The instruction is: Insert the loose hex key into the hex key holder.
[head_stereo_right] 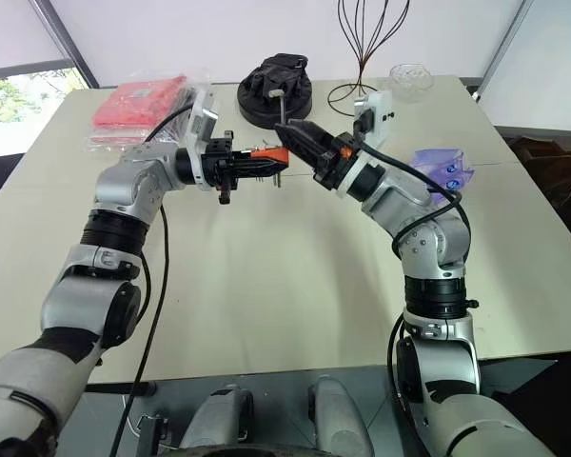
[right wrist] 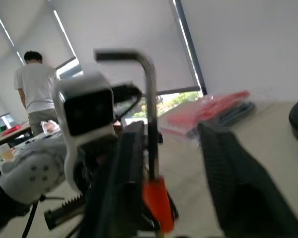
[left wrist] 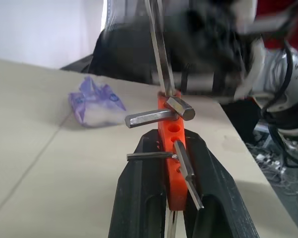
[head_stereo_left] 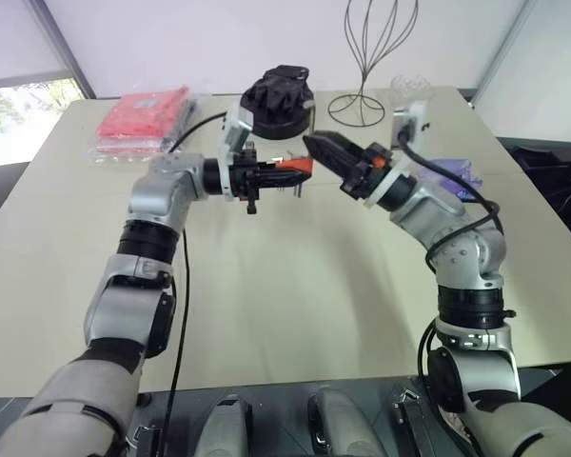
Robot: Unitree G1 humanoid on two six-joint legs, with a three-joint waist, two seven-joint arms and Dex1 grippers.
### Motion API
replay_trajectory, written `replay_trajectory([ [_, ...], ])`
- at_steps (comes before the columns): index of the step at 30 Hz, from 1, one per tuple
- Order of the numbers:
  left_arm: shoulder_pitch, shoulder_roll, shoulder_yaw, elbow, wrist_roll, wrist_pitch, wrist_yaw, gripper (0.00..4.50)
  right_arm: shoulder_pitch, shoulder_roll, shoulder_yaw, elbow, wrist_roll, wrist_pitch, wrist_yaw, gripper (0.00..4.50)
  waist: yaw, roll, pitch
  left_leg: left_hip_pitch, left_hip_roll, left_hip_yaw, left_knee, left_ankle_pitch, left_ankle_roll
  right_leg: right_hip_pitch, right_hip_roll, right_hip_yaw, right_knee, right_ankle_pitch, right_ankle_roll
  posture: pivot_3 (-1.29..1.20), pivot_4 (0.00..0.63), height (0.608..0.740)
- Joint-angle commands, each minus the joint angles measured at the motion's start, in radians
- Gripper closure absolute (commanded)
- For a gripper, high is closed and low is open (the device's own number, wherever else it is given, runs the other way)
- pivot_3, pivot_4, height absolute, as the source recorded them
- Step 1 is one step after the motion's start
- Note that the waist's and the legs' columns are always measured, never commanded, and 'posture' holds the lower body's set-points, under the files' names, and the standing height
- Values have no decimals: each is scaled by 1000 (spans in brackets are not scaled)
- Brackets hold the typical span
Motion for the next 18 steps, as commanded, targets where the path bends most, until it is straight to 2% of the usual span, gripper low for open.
replay_trajectory([
  [1, -14, 7, 4, -24, 2, -26, -9, 4500, -17, 4, -10, -25, 6, -9, -3, 711, 0, 0, 0, 0, 0, 0, 0, 0, 0, 0, 0, 0, 0, 0, 0, 0, 150, 740],
  [2, -13, 6, 4, -23, 5, -29, -9, 4500, -18, 3, -11, -23, 6, -9, -5, 193, 0, 0, 0, 0, 0, 0, 0, 0, 0, 0, 0, 0, 0, 0, 0, 0, 150, 740],
  [3, -11, 7, 2, -22, 10, -35, -9, 4500, -19, 3, -12, -22, 6, -10, -7, 65, 0, 0, 0, 0, 0, 0, 0, 0, 0, 0, 0, 0, 0, 0, 0, 0, 150, 740],
  [15, 19, 5, 11, -29, 16, -28, 3, 4500, -37, 22, -55, -13, 25, -20, -52, 65, 0, 0, 0, 0, 0, 0, 0, 0, 0, 0, 0, 0, 0, 0, 0, 0, 150, 740],
  [18, 28, 8, 24, -42, 3, -7, 14, 4500, -16, -8, -59, -51, 53, 18, -20, 65, 0, 0, 0, 0, 0, 0, 0, 0, 0, 0, 0, 0, 0, 0, 0, 0, 150, 740],
])
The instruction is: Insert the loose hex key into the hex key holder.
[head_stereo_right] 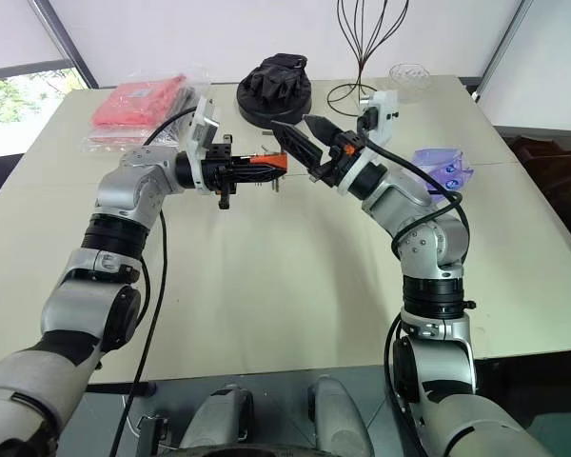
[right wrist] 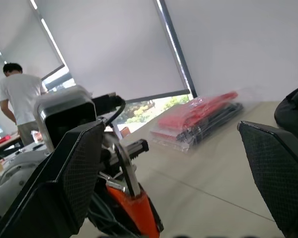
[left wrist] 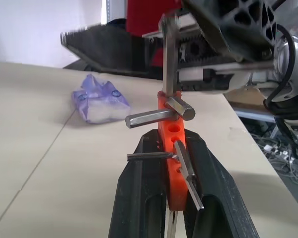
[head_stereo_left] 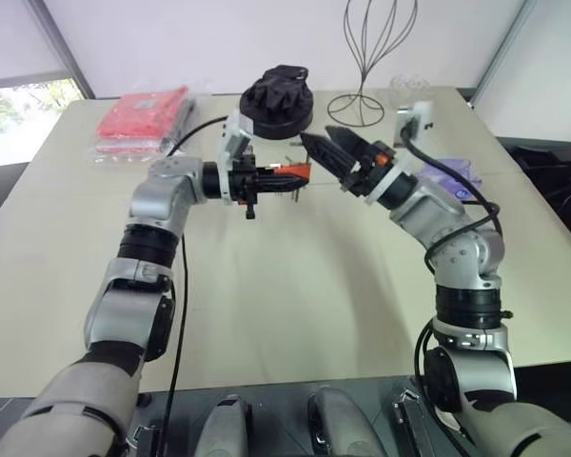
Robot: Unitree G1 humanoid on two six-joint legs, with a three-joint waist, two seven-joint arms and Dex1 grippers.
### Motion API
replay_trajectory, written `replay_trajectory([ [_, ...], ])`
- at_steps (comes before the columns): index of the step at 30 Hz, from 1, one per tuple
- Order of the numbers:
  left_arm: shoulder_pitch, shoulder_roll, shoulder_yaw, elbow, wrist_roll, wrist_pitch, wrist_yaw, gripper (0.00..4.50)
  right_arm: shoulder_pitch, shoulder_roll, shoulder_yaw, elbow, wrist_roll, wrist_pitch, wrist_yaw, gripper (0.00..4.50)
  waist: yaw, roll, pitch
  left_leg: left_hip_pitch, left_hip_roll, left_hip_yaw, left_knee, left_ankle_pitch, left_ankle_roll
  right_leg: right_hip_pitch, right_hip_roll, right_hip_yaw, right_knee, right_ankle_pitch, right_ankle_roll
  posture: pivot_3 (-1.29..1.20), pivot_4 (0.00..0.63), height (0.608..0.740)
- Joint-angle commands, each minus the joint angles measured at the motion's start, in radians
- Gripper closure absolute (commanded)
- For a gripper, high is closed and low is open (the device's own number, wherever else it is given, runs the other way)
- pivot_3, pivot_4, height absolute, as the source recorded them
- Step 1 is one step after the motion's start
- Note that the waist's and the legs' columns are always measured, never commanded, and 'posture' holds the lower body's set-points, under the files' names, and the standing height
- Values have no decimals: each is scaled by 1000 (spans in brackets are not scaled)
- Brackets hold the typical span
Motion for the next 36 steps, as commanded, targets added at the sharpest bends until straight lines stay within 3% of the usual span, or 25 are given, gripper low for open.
replay_trajectory([
  [1, 4, 11, 25, -50, -26, 17, 15, 4500, -1, -44, -20, -77, 61, 41, 44, 65, 0, 0, 0, 0, 0, 0, 0, 0, 0, 0, 0, 0, 0, 0, 0, 0, 150, 740],
  [4, 41, 28, 26, -84, -28, 34, 28, 4500, 53, -143, -44, -162, 157, 143, 111, 65, 1, 0, 0, 0, 0, 0, 0, 0, 0, 0, 0, 0, 0, 0, 0, 0, 150, 740],
  [7, 123, 58, 38, -157, -44, 96, 71, 4500, 144, -297, -5, -253, 105, 170, 173, 65, 3, 0, 0, -1, 0, -1, 0, 0, 0, 0, 0, 0, -1, 0, 0, 0, 150, 740],
  [9, 181, 70, 55, -210, -65, 158, 116, 4500, 178, -342, 15, -279, 77, 161, 180, 65, -2, 0, 0, 0, 0, 0, 0, 0, 1, 0, 0, 0, -1, 0, 0, 0, 150, 740],
  [17, 362, 111, 70, -282, -55, 417, 366, 4500, 226, -339, 54, -284, 10, 113, 168, 65, 2, 0, 0, 1, 1, -1, 0, 0, 1, 0, 1, 1, 0, 0, 0, 0, 150, 740],
  [20, 375, 97, 110, -224, -56, 466, 478, 3294, 226, -302, 89, -275, -21, 91, 156, 0, 9, -1, 0, 0, 0, -1, 2, 0, 1, 1, 0, 0, 0, 0, 0, 0, 150, 740],
  [25, 379, 110, 108, -232, -41, 486, 552, 850, 222, -287, 94, -265, -36, 82, 156, 0, 14, -1, 0, 0, 0, -1, 2, 0, 1, 1, 0, 0, 0, 0, 0, 0, 150, 740],
  [27, 386, 141, 65, -224, 31, 429, 596, 57, 222, -288, 93, -261, -41, 80, 158, 0, 17, -1, 0, 1, 0, -1, 2, 0, 1, 1, 0, 0, 0, 0, 0, 0, 150, 740],
  [30, 405, 192, 27, -242, 105, 363, 638, 57, 232, -293, 92, -258, -51, 75, 161, 0, 8, -1, 0, 3, 1, -1, 1, 0, 1, 2, 0, 1, 0, 0, 0, 0, 150, 740],
  [36, 461, 241, 64, -382, 129, 274, 691, 57, 272, -295, 99, -258, -83, 53, 158, 0, 0, -1, 0, 3, 1, -1, 0, 0, 1, 1, 0, 1, 0, 0, 0, 0, 150, 740],
])
